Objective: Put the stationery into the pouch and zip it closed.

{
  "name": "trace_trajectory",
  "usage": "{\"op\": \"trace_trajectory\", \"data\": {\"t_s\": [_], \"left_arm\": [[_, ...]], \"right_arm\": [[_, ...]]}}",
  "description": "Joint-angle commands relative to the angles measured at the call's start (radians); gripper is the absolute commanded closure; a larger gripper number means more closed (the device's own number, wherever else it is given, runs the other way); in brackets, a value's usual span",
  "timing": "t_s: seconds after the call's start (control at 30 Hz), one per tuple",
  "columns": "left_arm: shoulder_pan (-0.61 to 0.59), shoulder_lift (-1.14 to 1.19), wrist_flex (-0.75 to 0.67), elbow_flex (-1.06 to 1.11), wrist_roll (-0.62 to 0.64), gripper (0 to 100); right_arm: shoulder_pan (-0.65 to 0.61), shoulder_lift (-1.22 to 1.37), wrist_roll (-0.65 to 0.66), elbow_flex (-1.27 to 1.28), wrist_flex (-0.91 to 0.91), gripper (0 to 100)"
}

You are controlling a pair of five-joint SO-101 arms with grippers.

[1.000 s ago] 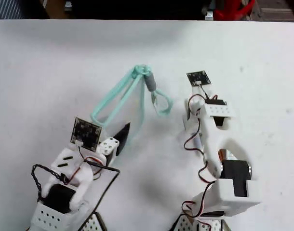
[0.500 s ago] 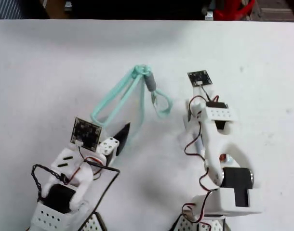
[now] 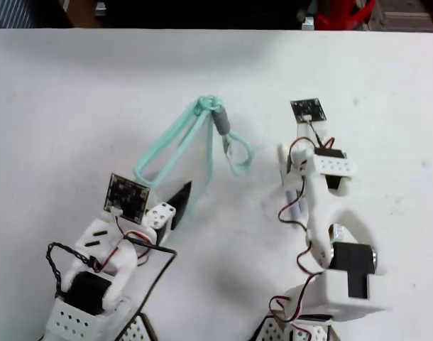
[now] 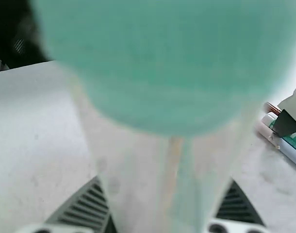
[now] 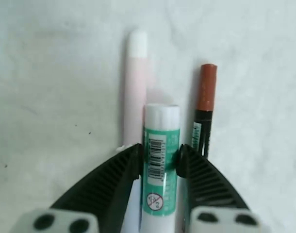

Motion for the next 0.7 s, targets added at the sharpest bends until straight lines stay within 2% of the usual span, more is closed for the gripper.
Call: {"op": "trace_trajectory", "data": {"t_s": [0.0, 0.3, 0.5, 0.67], "left_arm": [[-0.007, -0.01, -0.017, -0.009, 0.003, 79], [-0.007, -0.01, -0.018, -0.009, 0.003, 79], [-0.007, -0.01, -0.015, -0.011, 0.003, 79], [-0.007, -0.01, -0.015, -0.011, 0.003, 79]], "right_arm": [[0.004, 0.068, 0.005, -0.101, 0.065, 88.1], [-0.004, 0.119, 0.011, -0.152, 0.122, 88.4], [-0.001, 0.117, 0.011, -0.15, 0.117, 98.4], [-0.004, 0.07, 0.011, -0.147, 0.13, 97.9]]}}
